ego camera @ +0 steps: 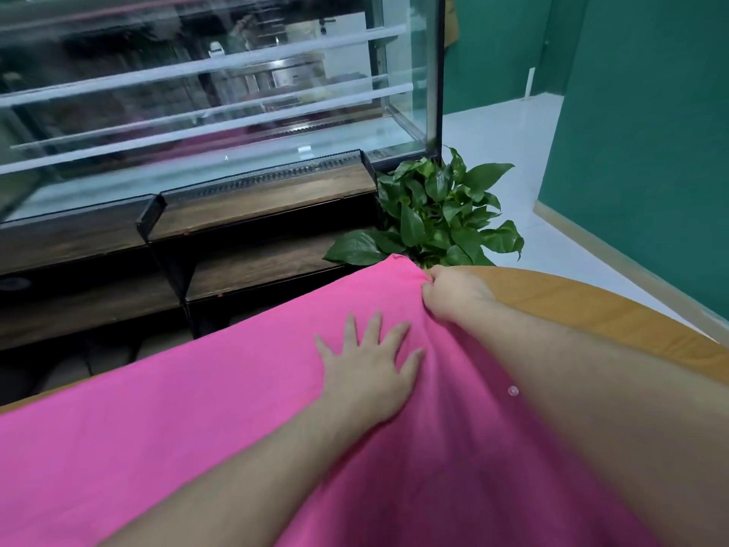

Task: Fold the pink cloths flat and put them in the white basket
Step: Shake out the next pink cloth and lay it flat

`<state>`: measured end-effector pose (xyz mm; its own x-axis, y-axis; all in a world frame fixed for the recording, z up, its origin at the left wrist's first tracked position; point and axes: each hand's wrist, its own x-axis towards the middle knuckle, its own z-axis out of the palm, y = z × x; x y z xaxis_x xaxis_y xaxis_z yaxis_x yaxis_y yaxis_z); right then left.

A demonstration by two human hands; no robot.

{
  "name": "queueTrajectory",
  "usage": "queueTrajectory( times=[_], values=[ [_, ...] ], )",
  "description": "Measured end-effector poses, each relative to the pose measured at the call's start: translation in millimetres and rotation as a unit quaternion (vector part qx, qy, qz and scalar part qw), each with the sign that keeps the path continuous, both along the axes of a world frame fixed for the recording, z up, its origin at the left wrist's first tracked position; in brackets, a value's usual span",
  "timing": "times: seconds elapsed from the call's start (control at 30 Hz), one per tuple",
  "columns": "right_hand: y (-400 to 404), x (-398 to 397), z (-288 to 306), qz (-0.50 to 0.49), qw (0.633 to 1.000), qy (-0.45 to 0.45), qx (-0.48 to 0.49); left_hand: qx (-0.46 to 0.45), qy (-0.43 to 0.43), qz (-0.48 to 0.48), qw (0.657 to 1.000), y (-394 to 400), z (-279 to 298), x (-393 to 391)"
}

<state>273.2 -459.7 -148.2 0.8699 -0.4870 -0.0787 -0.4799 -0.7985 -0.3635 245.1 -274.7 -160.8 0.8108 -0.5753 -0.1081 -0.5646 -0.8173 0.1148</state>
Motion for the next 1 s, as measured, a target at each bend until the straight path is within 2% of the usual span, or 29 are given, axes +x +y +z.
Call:
queueTrajectory(
  times=[0.13, 0.23, 0.37, 0.47, 0.57, 0.77, 1.0],
  values=[
    [4, -10, 7, -0.006, 1.000, -0.010, 0.014, 0.013, 0.000, 0.003, 1.000, 6, -8, 0],
    [11, -32, 10, -0.001, 0.996, -0.084, 0.001, 0.008, -0.010, -0.003, 1.000, 9, -9, 1],
    [11, -73, 7, -0.019, 0.989, -0.136, -0.048, -0.010, -0.088, -0.038, 0.995, 12, -2, -3],
    [11, -106, 3, -0.046, 0.990, -0.125, 0.047, -0.047, -0.158, -0.095, 0.982, 14, 3, -23],
    [14, -134, 6, -0.078, 0.975, -0.113, 0.172, -0.113, -0.182, -0.091, 0.972, 17, 2, -57],
    [16, -177, 17, -0.074, 0.961, -0.078, 0.253, -0.139, -0.175, -0.089, 0.971, 28, -2, -129],
    [16, -229, 30, -0.064, 0.958, -0.076, 0.268, -0.031, -0.062, -0.073, 0.995, 45, 14, -180]
  ],
)
